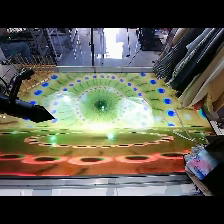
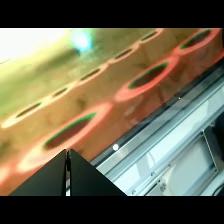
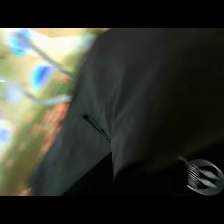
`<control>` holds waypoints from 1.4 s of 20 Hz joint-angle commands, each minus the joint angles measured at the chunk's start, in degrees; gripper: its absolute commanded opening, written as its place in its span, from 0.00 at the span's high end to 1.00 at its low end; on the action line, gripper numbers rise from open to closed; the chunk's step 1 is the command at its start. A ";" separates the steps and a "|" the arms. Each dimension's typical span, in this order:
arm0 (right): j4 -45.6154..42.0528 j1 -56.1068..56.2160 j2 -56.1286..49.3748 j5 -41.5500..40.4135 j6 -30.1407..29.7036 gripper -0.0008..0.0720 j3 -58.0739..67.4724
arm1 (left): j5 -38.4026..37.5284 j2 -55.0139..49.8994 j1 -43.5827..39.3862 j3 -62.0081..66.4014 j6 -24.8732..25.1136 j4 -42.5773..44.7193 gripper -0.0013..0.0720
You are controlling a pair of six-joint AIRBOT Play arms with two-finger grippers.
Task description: Fold the clothes and pants, and hang the long-sleeved shirts on hangers.
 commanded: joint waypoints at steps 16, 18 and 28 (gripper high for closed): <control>4.17 4.04 0.98 -8.59 -4.39 0.03 -1.90 | 1.31 0.20 0.09 0.02 -3.67 -0.52 0.96; 11.30 13.60 -0.09 -4.70 -3.41 0.03 -1.90 | 1.33 0.20 0.09 0.02 -3.67 -0.50 0.96; -2.45 77.77 -1.03 -42.69 -0.57 0.62 -15.85 | 29.99 3.87 0.46 0.02 -28.63 37.38 0.96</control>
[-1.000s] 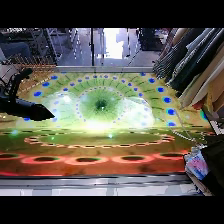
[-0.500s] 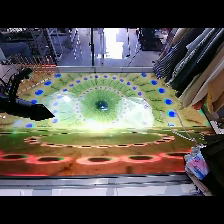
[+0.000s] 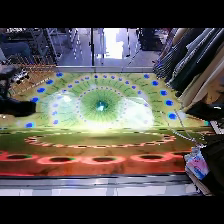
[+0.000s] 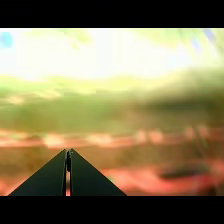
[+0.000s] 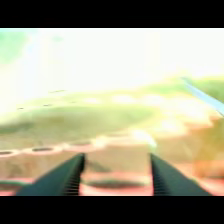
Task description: Fold the clothes and pants, and hang the long-sleeved shirts on hangers.
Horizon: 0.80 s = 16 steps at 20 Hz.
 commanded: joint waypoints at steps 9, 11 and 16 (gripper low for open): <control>-10.05 28.39 0.00 -49.11 0.02 0.96 -7.45 | 29.35 2.40 0.26 0.04 -13.77 10.19 0.96; -10.03 28.39 0.00 -49.05 0.02 0.96 -7.45 | 29.35 2.40 0.26 0.04 -13.77 10.16 0.96; -10.05 28.39 0.00 -49.07 0.02 0.96 -7.45 | 29.35 2.40 0.26 0.04 -13.77 10.16 0.96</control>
